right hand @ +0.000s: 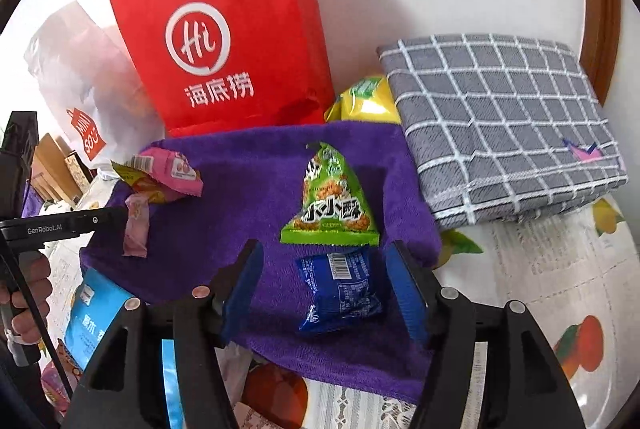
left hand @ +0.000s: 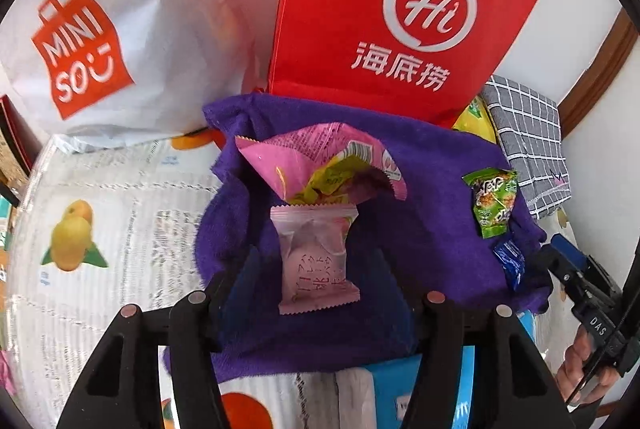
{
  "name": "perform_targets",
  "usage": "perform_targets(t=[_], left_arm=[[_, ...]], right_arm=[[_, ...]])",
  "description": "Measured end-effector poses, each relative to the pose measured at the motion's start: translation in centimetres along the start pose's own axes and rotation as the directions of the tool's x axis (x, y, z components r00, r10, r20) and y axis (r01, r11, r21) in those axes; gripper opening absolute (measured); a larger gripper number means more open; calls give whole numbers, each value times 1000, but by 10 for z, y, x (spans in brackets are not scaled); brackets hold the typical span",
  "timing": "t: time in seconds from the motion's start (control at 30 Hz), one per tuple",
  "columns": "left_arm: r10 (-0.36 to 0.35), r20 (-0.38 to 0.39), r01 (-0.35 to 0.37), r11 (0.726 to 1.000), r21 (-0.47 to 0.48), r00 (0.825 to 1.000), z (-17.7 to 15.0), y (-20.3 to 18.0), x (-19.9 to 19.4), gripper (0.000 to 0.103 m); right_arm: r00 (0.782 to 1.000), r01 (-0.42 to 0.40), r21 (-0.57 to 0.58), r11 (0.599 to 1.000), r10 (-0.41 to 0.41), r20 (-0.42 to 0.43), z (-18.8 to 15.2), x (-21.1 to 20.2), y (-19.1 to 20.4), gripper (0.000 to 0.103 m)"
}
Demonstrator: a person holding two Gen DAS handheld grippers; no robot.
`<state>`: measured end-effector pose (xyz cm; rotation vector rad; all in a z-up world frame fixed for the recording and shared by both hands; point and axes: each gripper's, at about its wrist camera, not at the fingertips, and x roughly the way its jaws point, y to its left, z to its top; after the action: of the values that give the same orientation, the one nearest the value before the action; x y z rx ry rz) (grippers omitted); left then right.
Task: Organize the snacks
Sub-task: 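Open the right tool over the towel while the left tool releases the peach packet, then move both open tools back toward the snack pile beside the tissue pack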
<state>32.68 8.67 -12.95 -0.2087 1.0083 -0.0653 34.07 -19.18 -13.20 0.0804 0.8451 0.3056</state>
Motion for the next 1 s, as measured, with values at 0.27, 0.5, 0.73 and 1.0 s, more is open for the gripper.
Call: perform_targets(t=[0.27,0.5,0.73,1.0], left_arm=[[1,45,-1,1000,-7,999,-19,2,-45,58],[-25,46,26,1000,-16,999,-49,5,-73,58],[-33,64,33,999,-9,997,-80,8,-102,58],[-14,48,14,1000,9,999,-106,13,-109,59]], right_arm=[[997,49,-6,999,-49,58,-7,-44,7,63],[996,91,-60,994,-91,11,-49,-73,13,63],[996,24,-98,995,-32,-81,-94,-77,11,63],[990,38,-158,987,-58,-126,-119,-64,10,75]])
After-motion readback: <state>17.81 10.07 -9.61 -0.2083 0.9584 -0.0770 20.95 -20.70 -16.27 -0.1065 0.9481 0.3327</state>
